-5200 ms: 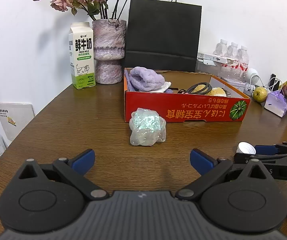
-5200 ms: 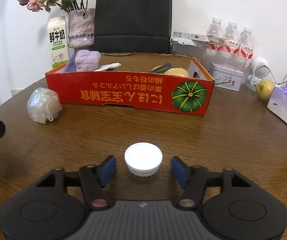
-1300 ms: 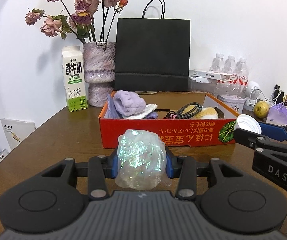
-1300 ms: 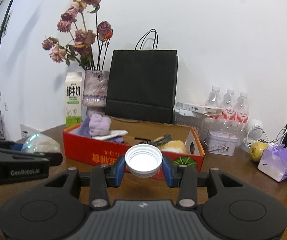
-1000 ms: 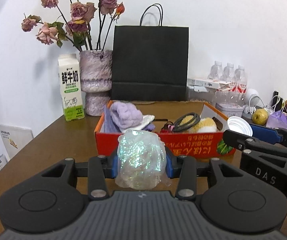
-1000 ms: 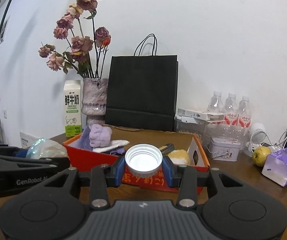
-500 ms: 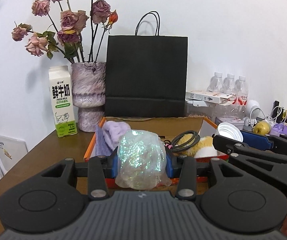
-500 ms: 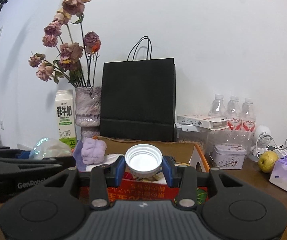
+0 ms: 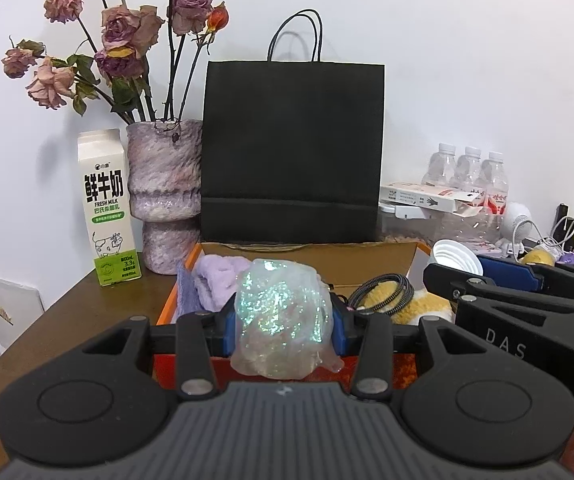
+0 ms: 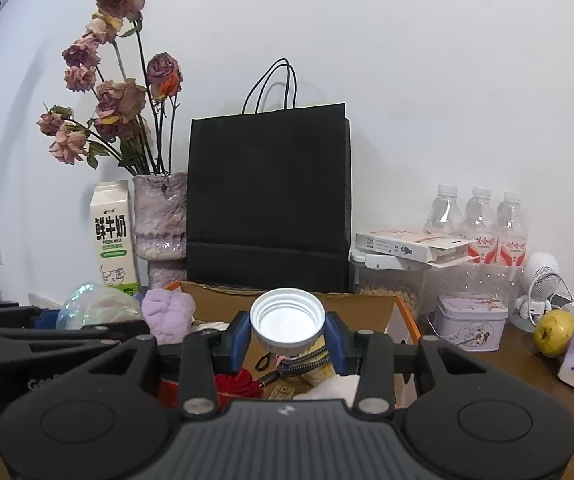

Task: Organize objects
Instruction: 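Carry the iridescent bag and white bottle cap up to the red box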

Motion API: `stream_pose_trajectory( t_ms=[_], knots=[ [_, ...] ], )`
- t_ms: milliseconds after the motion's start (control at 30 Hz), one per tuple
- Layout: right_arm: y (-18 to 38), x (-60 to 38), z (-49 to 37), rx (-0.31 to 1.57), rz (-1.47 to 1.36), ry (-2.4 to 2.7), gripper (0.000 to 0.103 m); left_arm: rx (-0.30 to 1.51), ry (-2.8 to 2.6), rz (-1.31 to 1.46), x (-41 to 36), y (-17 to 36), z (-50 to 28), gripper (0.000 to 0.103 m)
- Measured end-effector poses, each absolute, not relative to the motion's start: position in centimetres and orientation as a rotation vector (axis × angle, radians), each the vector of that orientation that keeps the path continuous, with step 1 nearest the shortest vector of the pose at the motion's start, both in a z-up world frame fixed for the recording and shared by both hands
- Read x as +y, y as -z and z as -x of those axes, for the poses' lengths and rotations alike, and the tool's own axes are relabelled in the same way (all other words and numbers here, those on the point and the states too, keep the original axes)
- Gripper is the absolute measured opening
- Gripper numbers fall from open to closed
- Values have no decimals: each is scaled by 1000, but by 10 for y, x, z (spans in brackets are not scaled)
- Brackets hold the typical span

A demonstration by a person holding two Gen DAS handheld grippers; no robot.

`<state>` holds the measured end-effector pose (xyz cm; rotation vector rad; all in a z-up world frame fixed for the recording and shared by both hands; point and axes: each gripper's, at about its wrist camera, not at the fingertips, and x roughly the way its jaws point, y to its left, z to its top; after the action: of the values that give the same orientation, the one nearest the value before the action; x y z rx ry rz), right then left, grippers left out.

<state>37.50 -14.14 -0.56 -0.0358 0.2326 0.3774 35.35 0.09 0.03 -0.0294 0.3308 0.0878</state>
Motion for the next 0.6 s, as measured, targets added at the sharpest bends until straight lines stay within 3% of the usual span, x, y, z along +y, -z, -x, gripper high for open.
stream_pose_trajectory(
  t_ms=[600],
  knots=[
    [11, -130, -429, 238, 74, -380, 39, 305, -76, 12, 7, -1, -414, 43]
  ],
)
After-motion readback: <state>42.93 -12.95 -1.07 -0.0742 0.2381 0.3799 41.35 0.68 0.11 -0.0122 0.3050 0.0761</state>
